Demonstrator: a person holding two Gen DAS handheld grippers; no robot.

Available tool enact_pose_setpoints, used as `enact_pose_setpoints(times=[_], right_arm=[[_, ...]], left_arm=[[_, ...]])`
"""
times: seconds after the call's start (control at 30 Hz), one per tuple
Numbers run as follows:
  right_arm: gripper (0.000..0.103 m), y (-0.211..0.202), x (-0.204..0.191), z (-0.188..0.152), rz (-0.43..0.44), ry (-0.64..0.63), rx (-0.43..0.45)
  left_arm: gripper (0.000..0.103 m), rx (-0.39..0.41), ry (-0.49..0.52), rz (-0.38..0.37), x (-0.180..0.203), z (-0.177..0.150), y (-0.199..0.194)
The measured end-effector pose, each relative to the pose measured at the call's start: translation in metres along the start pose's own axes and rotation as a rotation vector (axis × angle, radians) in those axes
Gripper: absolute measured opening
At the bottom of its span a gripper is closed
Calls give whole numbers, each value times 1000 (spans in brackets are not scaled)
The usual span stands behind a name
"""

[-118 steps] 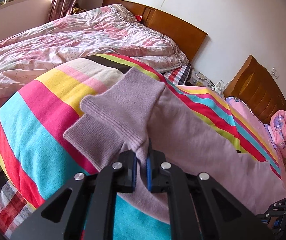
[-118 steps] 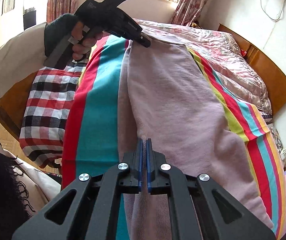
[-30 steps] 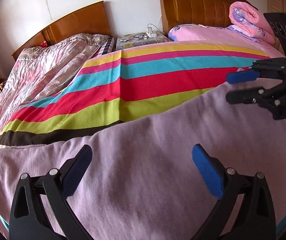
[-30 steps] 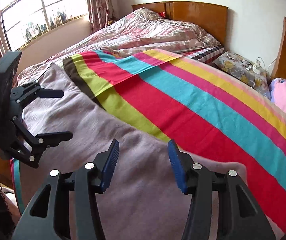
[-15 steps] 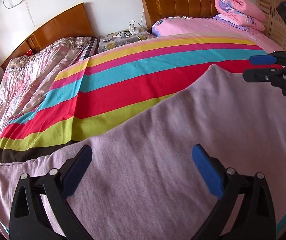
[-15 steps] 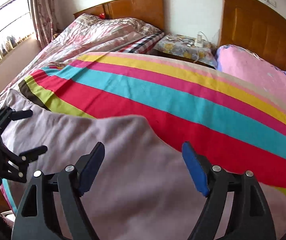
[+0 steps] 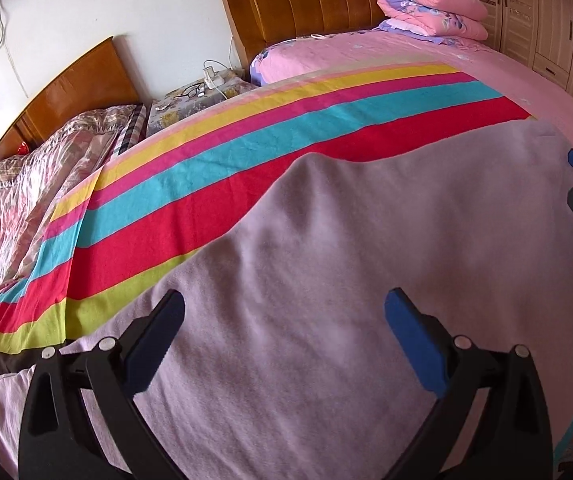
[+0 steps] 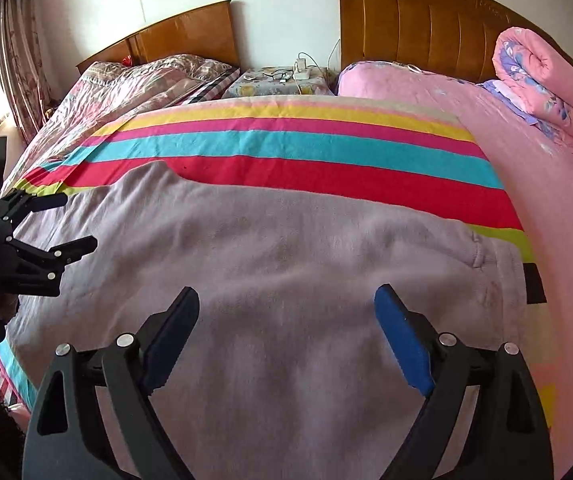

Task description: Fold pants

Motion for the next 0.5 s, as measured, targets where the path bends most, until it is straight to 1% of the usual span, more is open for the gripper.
enact_pose_setpoints(times=[0.07, 0.17, 0.23, 0.3, 0.4, 0.43, 0.47, 0.5], right_arm=[[86, -4, 4, -12, -32, -10, -18], [86, -12, 12, -31, -36, 7, -27], [86, -15, 19, -46, -26, 31, -35], [86, -14, 25, -62, -5, 46, -48], [86, -24, 25, -74, -17, -1, -25], [86, -30, 26, -75, -10, 11, -10], [86, -39, 27, -75, 12, 38, 14], [86, -47, 27, -74, 44, 64, 37]], left_arm=[[100, 4, 34, -15, 20, 10, 5], [100, 2, 84, -34, 48, 19, 17], [101, -11, 107, -38, 63, 23, 28], [102, 19, 99, -22, 67, 28, 34], [102, -5, 53, -33, 64, 32, 40], [101, -8, 51, -21, 63, 34, 38], [101, 7, 58, -16, 68, 38, 33], [101, 29, 68, -29, 74, 44, 28]])
Point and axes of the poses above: each gripper's, at about its wrist camera, not at the fingertips, and y roughly the way its jaws point, x to its right, z to its top, the point moved 10 cm from there along y, roughly the way its jaws point, and after that the axes turned 3 degrees about -z, right-handed, at the moved point
